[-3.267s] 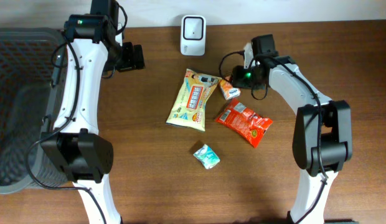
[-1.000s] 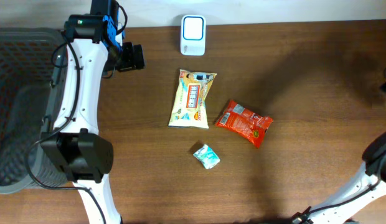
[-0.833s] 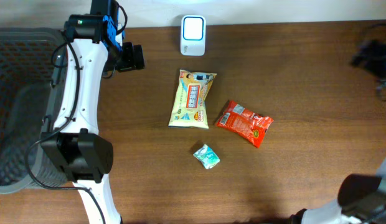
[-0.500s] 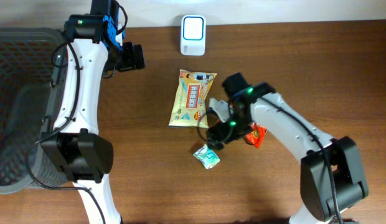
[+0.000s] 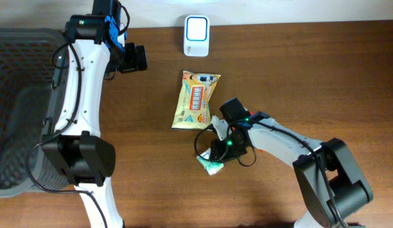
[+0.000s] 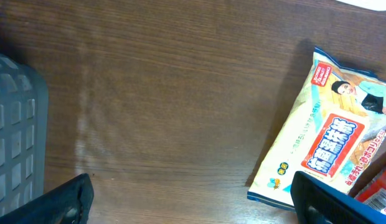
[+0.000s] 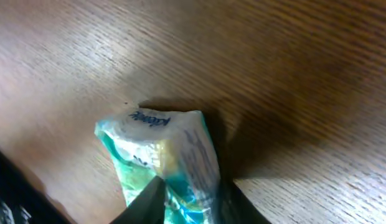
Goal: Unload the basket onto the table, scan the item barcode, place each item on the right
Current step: 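Grasp the green tissue pack with the right gripper, then hold the green tissue pack under the barcode scanner, then carry the green tissue pack off the table to the right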
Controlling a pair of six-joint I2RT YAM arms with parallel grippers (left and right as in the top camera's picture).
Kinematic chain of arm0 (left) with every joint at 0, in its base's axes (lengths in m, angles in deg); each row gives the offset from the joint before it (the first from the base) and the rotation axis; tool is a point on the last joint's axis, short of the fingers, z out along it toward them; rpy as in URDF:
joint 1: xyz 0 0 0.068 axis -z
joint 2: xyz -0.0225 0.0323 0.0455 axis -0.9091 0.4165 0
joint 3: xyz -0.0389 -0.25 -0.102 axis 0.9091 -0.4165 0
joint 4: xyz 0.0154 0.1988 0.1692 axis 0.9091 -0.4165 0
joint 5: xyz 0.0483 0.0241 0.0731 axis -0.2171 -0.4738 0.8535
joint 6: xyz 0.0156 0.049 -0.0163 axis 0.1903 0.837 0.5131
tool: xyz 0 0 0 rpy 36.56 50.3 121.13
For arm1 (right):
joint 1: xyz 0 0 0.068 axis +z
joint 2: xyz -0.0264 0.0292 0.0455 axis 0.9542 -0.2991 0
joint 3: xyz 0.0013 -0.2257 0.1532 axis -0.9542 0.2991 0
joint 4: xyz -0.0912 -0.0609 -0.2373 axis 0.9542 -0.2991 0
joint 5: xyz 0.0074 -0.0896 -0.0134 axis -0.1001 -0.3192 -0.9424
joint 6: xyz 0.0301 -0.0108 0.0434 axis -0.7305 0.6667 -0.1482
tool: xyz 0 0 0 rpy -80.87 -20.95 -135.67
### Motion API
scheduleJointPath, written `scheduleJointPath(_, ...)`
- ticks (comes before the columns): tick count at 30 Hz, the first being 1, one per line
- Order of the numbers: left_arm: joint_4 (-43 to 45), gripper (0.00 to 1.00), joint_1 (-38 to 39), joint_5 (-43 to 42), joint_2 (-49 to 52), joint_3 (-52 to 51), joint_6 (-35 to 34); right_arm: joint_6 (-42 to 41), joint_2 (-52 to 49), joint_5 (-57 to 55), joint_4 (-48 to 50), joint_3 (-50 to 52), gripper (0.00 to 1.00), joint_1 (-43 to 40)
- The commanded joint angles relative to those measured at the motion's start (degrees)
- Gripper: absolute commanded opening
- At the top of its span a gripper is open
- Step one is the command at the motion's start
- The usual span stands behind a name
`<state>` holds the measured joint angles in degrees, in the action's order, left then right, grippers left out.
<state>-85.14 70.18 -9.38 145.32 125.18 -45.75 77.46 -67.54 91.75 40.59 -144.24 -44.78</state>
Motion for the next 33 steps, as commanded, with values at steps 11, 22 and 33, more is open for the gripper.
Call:
scheduleJointPath(11,-0.07,0.99,-0.09,0.39,-0.66,0.50,-0.59,-3.26,-0.26,-22.64,22.51,-31.50,0.04,-7.54)
scheduleJointPath(22,-0.07,0.99,-0.09,0.39,-0.66,0.50,-0.59,46.34,-34.45,-44.37,48.26,-59.47,0.04,-4.42)
scheduleJointPath(33,-0.07,0.99,-0.09,0.39,-0.66,0.50,-0.59,7.56,-27.89,-51.04,21.81,-69.55,0.04,-18.69)
